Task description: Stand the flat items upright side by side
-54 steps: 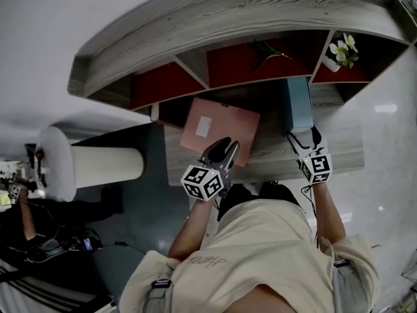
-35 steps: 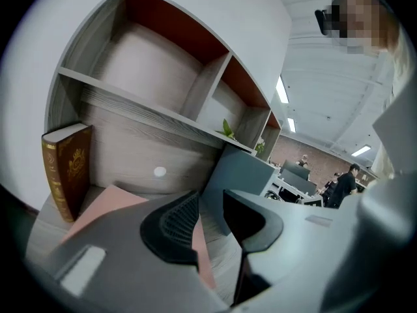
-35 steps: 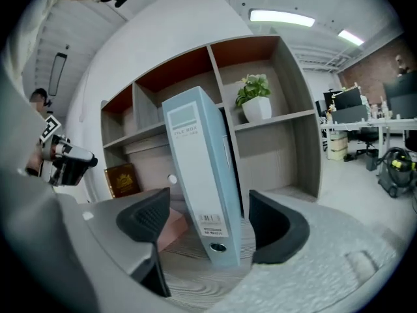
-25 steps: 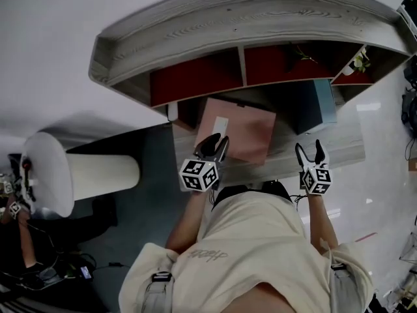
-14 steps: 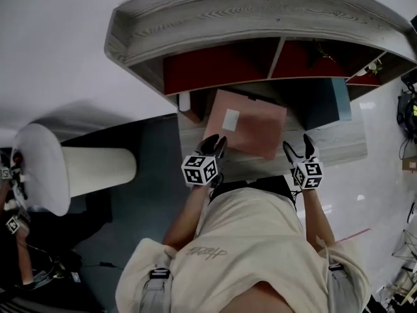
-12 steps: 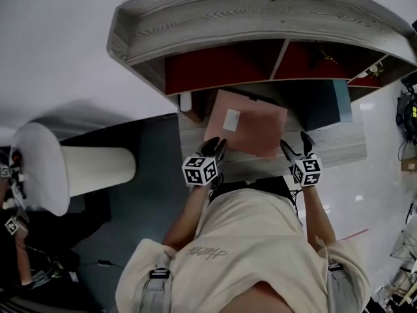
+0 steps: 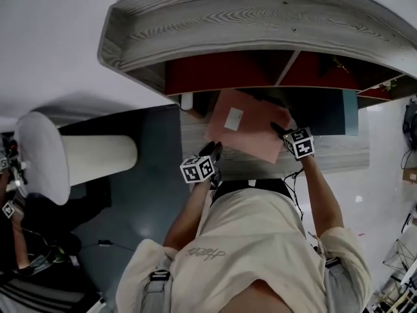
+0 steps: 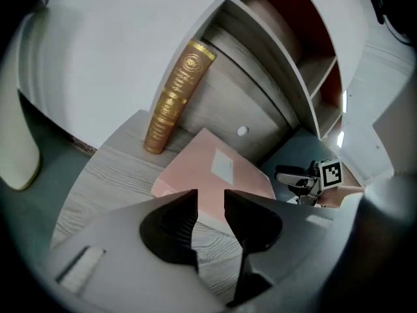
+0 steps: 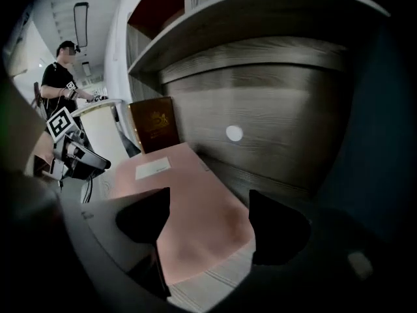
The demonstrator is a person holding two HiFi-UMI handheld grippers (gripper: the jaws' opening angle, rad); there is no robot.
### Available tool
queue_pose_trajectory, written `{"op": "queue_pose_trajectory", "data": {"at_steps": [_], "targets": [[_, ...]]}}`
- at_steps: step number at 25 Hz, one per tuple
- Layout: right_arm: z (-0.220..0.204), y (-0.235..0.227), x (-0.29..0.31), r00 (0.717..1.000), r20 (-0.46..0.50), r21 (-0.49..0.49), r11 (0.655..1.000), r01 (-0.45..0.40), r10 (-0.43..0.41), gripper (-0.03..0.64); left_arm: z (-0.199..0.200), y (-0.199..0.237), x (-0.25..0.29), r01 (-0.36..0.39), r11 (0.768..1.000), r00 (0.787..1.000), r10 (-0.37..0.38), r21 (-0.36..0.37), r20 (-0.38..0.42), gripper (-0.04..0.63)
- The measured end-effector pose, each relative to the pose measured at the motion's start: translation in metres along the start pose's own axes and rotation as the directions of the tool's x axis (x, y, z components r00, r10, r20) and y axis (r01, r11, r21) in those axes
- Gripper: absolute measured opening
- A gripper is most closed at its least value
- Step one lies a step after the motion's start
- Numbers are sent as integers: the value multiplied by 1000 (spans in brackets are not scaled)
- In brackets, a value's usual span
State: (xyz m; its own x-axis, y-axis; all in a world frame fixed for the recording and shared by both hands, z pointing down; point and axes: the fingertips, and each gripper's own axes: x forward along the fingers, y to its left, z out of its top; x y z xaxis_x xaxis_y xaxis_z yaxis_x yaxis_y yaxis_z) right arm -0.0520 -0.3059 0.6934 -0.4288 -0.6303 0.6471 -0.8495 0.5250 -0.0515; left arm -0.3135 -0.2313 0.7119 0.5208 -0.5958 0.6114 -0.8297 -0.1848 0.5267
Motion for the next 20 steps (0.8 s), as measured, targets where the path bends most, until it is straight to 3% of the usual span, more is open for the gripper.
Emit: {"op": "queue_pose_trajectory", "data": {"at_steps": [4,9,15,20], "targets": [[5,1,32,990,-82,-3,994,-112,111,383,-13,9,3,-43,997,999,42,-64,-18,146],[-10,12,57,945,-227,-21,969,-246,235,403,-29,3,11,-52,993,997,47,-105,-54,161],[-10,11,63,930,-273,-133,948,-289,245,414,-40,-1,25,-51,983,998,42,-175,-53,167],[-5,1,74,946,-243,-99,965,-243,214,419,-47,-3,29,-53,977,997,40,-207,-65,171]]}}
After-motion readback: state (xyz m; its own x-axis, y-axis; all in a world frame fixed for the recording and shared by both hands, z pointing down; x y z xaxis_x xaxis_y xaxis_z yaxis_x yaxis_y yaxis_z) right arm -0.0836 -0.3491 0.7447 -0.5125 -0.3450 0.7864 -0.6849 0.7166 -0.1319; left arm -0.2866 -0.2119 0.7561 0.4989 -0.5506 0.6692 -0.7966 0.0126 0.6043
